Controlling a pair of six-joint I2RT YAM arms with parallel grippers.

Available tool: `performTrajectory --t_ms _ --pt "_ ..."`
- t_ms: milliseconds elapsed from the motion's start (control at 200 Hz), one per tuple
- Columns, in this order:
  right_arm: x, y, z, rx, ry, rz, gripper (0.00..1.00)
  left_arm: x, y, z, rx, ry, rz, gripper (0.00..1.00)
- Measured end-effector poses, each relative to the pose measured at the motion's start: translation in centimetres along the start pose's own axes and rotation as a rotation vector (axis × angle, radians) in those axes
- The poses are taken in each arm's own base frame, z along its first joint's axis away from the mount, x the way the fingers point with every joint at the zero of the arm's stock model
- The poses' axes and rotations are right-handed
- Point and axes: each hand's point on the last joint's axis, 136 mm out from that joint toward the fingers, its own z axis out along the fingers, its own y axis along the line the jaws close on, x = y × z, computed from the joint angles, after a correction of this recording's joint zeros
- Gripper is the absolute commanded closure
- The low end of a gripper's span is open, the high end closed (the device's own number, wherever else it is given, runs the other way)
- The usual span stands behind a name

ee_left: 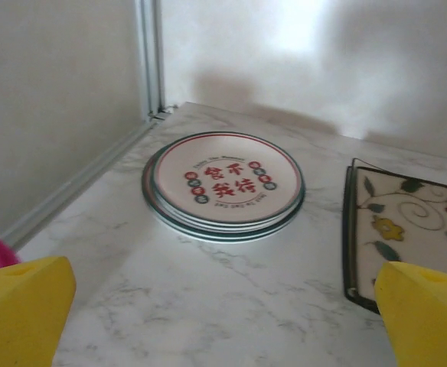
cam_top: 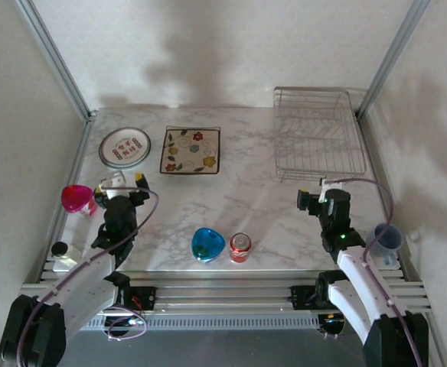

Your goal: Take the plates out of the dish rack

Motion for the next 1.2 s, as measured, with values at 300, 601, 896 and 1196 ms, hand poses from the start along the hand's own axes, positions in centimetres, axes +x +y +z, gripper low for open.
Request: performTrajectory --t_ms 300,601,896,1196 --pt "2.1 -0.2 3.1 0.044 -0.02 -0.019 0.01 3.4 2.6 1.0 -0.066 0.009 -0.019 0.0" --pt "1.8 0.7 7.1 0.033 0.028 -0.039 0.01 5.7 3.2 4.1 -0.075 0.053 -0.018 0.0" --pt "-0.2 1.1 10.4 -0.001 -0.028 -0.006 0.01 5.3 2.8 7.2 -0.036 0.015 -0.033 0.0" --pt "0.4 0.9 10.8 -0.038 -0.055 0.02 0.01 4.9 2.4 7.1 -0.005 -0.014 -0.05 0.01"
